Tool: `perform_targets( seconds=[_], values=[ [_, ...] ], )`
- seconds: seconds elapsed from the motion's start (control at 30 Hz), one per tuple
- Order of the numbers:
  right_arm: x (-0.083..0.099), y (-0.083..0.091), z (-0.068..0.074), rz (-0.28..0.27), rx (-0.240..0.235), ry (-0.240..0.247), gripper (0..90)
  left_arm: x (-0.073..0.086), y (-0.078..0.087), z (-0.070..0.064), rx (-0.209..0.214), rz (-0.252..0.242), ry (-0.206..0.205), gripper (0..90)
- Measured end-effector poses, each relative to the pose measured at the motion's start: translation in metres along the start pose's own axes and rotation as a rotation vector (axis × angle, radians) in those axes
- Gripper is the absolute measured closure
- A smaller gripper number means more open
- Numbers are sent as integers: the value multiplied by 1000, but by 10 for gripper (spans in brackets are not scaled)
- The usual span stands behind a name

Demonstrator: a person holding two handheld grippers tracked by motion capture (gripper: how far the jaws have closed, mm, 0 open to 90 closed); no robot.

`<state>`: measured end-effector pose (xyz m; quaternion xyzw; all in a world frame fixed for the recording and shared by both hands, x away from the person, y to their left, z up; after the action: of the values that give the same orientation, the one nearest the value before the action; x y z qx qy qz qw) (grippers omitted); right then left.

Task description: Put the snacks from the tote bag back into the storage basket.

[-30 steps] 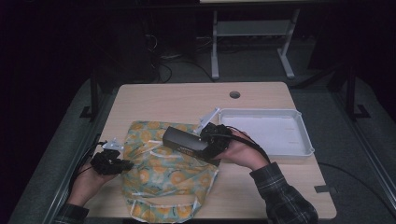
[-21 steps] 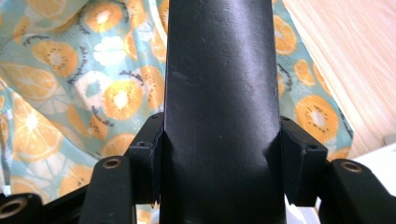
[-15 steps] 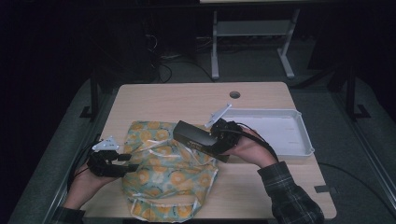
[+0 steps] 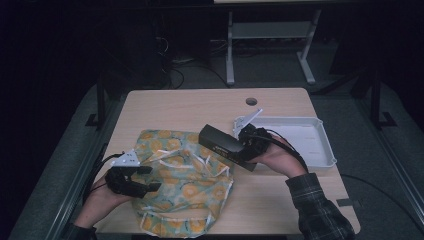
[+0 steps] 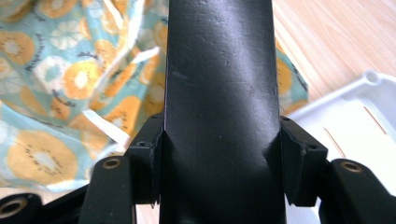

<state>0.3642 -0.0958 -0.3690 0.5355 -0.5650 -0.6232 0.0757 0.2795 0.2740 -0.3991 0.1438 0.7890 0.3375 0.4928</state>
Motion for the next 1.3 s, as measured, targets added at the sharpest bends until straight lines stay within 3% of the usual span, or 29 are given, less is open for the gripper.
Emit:
perform_targets(
  seconds=[0.23,0.5,1.3],
  values=[
    [12,3,-16,14,26,-53,416,-4,-7,-7,15,10,-29,271],
    [27,6,-35,37,54,-119,416,-4,-14,-8,32,22,-27,271],
    [65,5,-78,72,137,-195,416,-3,-12,-6,27,32,-33,271]
  ],
)
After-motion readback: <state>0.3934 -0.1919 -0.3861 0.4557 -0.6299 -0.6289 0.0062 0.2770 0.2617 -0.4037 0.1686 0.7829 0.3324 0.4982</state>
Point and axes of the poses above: each handheld gripper's, and its own axes: y roughly backward along the jaws, x roughly out of its underside, z roughly to its left, the point moved 1 cm from there along -y, roughly forward along the jaws, and after that the axes turned 15 degrees about x, right-handed, at the moved point
